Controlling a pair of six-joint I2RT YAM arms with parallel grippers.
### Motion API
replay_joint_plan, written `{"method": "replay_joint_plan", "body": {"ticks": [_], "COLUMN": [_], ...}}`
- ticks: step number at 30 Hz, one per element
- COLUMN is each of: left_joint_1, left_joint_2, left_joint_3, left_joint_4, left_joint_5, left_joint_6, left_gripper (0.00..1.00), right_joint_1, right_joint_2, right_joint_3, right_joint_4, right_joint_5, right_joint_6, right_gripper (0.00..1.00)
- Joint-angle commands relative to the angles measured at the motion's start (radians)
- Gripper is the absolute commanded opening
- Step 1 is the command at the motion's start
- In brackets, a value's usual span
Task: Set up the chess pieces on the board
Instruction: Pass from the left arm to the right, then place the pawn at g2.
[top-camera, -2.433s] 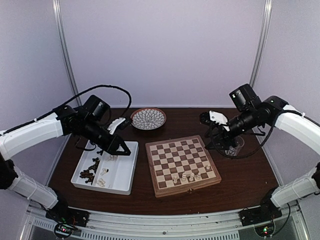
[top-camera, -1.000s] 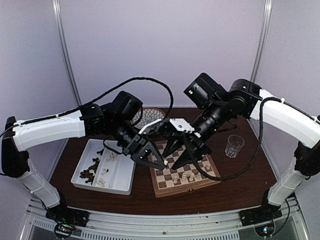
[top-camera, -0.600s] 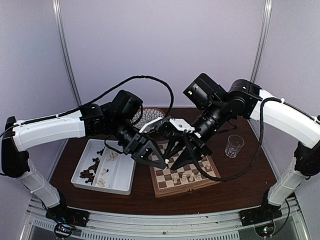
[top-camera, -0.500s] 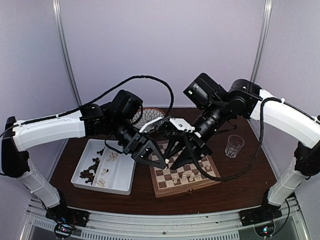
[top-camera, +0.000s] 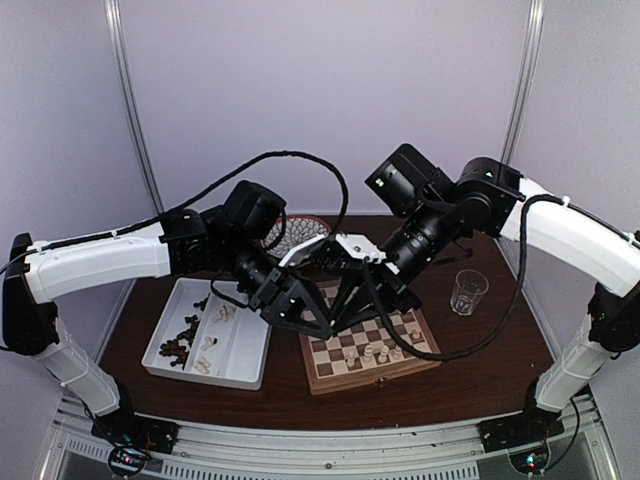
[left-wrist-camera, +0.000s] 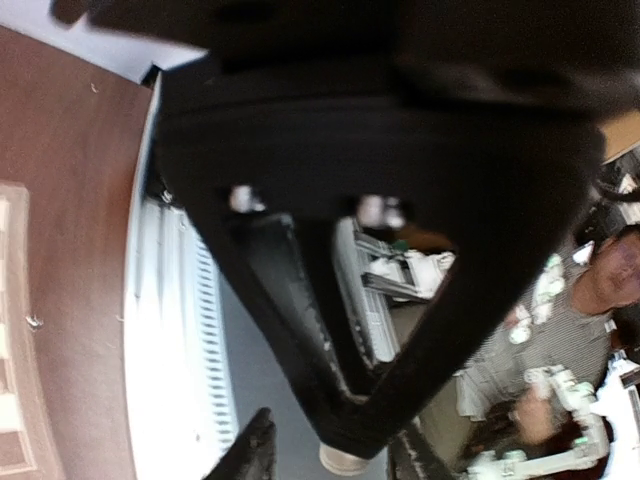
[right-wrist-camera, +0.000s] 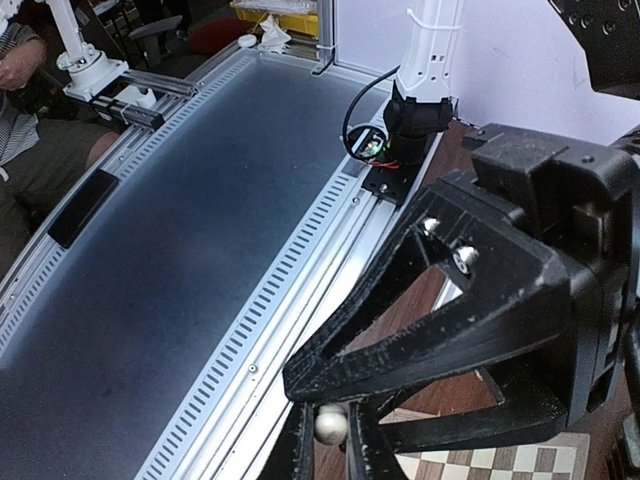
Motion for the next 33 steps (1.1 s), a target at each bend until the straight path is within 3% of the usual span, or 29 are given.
{"method": "replay_joint_plan", "body": {"ticks": [1,9,11,15,20,26,33], "left_joint_1": [0.010,0.173,0.223,0.261,0.301,0.356,0.395], "left_joint_2": [-0.053,-0.098,-0.105,-0.055,0.013,-0.066,-0.135], "left_joint_3": [0.008,0.043,0.051,0.085,0.074,-0.066,-0.124], "left_joint_4": [-0.063,-0.365,-0.397,-0.429,-0.354,-0.213,-0.186], "left_joint_5": [-0.162,-0.303,-0.436,-0.841,-1.052,-1.091,-1.078], "left_joint_6": [0.131,0.289,0.305,0.315,0.282,0.268,0.272], "left_gripper": [0.43,0.47,0.47,0.48,0.48,0.47,0.48], "right_joint_1": [0.014,-0.004,-0.008,-0.008,-0.011,-0.050,-0.173], "right_joint_2": [-0.010,-0.064,-0.082,-0.099,-0.075,-0.093,-0.158], "right_joint_3": [-0.013,-0.144,-0.204,-0.309,-0.347,-0.434,-0.563], "right_joint_4": [0.017,-0.005,0.017,0.048,0.018,0.015,0.059], "right_joint_5": [0.102,0.329,0.415,0.582,0.726,0.853,0.825], "right_joint_6": [-0.007,-0.048,-0.047,-0.048,-0.039,-0.048,-0.031], "right_gripper": [0.04,0.01,0.01,0.01,0.00,0.00,0.00]}}
